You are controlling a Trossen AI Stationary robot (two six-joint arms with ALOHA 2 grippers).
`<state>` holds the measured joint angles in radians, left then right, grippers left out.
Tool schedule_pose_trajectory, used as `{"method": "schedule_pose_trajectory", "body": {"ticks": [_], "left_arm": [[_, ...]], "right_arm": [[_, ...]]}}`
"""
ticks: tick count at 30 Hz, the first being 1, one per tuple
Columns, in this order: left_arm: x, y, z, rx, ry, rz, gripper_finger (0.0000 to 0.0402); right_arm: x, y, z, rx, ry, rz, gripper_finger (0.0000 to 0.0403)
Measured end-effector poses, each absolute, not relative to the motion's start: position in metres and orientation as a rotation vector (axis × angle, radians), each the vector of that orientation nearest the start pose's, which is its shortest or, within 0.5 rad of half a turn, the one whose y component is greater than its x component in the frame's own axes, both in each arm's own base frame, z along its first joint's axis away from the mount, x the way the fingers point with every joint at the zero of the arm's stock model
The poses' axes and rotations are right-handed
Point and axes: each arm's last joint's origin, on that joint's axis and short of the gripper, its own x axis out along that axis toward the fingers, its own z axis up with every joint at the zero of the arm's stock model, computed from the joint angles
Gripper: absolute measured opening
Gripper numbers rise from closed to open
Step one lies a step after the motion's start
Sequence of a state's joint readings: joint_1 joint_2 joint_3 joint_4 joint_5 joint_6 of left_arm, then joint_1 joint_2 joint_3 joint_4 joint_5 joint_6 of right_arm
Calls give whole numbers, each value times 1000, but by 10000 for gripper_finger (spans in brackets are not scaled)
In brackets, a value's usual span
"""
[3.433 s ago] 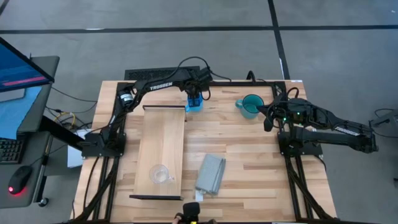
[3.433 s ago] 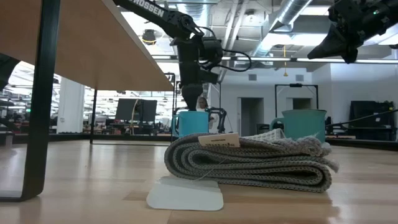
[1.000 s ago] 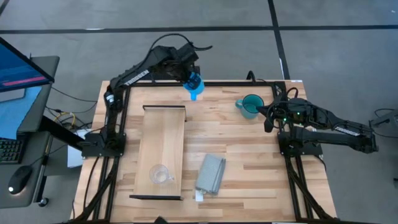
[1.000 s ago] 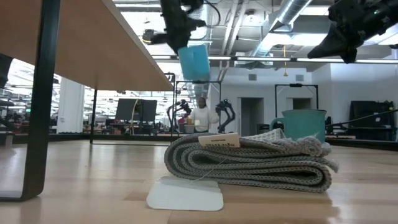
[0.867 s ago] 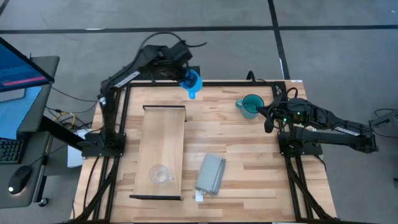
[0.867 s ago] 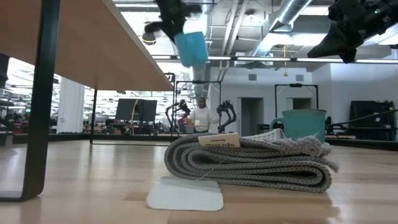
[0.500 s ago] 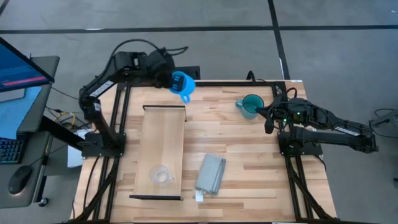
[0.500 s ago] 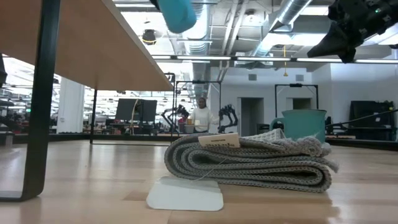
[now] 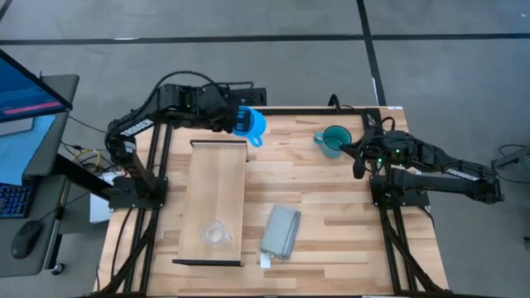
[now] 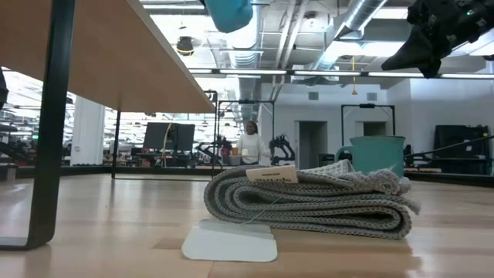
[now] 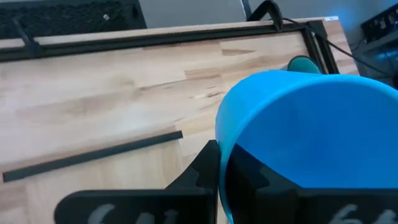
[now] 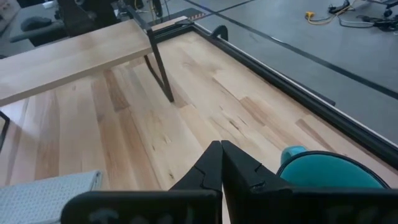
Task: Stack small to large cups/mugs on shelf
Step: Put the light blue mug on the shelf
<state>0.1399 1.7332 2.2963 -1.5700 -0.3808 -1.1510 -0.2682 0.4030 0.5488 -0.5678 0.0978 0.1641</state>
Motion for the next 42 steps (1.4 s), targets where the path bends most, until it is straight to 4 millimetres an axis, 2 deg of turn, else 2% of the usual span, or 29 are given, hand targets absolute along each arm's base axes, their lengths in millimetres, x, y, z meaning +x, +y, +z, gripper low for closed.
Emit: {"method": "schedule_pose_trajectory", "body": {"ticks": [6, 11, 17, 22, 30, 42], "left_arm": [[293, 45, 436, -929, 694, 1068, 0], [284, 40, 421, -997, 742, 1110, 0], [256, 23, 423, -1110, 676, 1143, 0], [244, 2, 411, -1189, 683, 1165, 0], [242, -23, 389, -1321, 830, 1180, 0], [240, -50, 384, -1529, 836, 1260, 0]], "right_arm": [[95, -29, 262, 196, 392, -395, 24], [95, -29, 263, 192, 391, -384, 24], [95, -28, 263, 193, 391, -371, 24], [95, -28, 263, 192, 391, -371, 24], [95, -28, 263, 192, 389, -371, 24], [95, -28, 263, 185, 390, -369, 24]]}}
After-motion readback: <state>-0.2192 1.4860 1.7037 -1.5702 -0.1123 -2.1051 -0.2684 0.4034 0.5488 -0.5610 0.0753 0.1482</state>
